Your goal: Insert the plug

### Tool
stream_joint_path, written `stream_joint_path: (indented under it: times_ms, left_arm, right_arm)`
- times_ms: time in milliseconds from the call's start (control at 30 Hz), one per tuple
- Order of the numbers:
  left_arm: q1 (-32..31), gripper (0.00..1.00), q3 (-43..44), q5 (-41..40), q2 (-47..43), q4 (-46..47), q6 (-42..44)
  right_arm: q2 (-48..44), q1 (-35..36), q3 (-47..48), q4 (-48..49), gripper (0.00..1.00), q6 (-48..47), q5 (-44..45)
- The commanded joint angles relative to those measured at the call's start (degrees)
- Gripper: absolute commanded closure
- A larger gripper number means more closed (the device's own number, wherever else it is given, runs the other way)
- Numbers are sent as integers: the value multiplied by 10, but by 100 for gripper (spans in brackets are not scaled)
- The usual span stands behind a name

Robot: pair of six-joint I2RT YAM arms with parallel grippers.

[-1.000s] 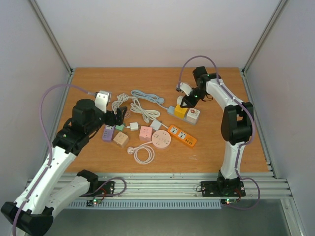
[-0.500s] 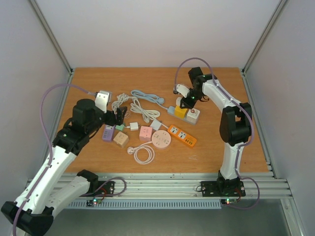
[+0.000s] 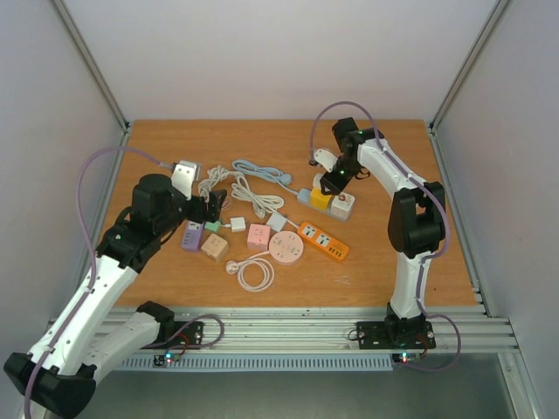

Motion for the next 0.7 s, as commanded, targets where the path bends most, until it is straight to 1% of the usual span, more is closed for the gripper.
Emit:
stream_joint_path:
  times_ms: [0,367,467,567,600,667]
  left_arm:
    - [2,0,-2,3,6,22,8]
    - [2,1,-3,7,3,22,10]
    - [3,0,-4,11,4,22,11]
    - [3,1,-4,11,2,22,12]
    - [3,1,-4,11,3,22,13]
    - [3,1,-4,12,3,21,13]
  right_arm:
    - [-19,3,9,-14,59,17,8]
    - [-41,3,16,1,61,21,-26]
    - [-44,3,14,7,64,20,-25]
    - [-42,3,12,8,70,18,-25]
    - [-41,3,11,8,73,17,-25]
    - [-39,3,9,8,82,14,-25]
